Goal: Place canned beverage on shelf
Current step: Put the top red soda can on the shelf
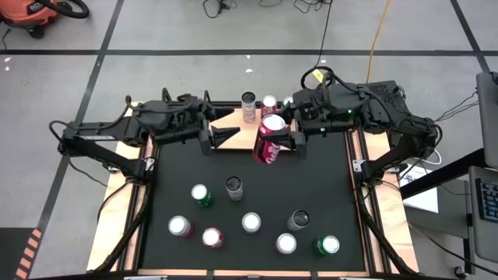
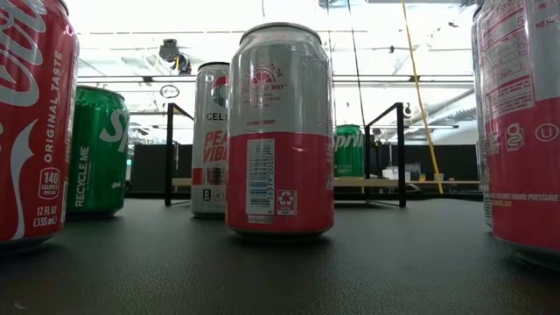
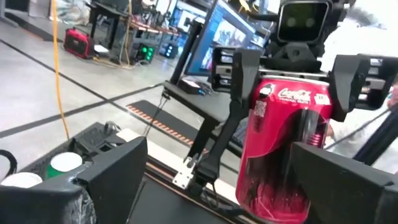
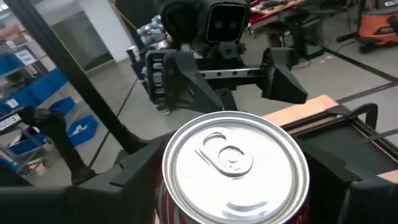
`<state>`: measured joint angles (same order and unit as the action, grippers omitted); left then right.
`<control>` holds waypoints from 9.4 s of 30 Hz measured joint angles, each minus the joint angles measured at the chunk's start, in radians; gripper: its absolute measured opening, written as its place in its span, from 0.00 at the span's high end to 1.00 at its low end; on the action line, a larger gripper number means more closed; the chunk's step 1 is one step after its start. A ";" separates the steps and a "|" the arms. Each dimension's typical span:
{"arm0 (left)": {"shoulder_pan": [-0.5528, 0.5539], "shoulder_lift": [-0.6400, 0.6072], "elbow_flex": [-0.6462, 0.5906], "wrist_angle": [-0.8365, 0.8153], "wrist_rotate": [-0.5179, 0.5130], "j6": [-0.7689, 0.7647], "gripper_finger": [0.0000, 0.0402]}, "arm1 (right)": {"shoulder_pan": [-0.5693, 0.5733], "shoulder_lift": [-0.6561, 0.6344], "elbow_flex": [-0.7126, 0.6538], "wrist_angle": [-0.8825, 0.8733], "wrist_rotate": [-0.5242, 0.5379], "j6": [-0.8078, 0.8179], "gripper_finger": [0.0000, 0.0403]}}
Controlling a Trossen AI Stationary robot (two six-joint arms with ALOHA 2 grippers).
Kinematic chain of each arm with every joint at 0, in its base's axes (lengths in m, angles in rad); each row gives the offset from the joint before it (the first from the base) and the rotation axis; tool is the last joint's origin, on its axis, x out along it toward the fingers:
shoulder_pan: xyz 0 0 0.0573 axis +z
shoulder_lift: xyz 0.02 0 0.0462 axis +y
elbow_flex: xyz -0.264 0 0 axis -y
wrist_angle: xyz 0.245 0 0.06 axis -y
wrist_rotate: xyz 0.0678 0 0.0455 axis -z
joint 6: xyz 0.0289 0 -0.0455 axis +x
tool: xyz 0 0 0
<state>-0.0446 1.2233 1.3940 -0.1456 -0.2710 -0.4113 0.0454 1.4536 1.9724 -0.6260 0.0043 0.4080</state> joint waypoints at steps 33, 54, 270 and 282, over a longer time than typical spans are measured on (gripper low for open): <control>-0.025 0.168 -0.001 0.155 0.069 -0.051 0.00 | -0.068 0.003 0.002 -0.003 0.123 0.079 0.34; -0.014 0.244 -0.001 0.212 0.032 0.002 0.18 | -0.073 0.006 0.002 -0.015 0.174 0.098 0.34; 0.180 0.233 -0.016 -0.317 0.348 -0.028 0.01 | -0.503 0.045 -1.074 0.790 -0.214 -0.346 0.33; 0.181 0.233 -0.016 -0.317 0.348 -0.026 0.01 | -0.504 0.045 -1.074 0.776 -0.189 -0.353 0.20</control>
<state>0.1364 1.4567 1.3781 -0.4629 0.0765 -0.4370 -0.4587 1.4990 0.8982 0.1505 -0.1844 0.0553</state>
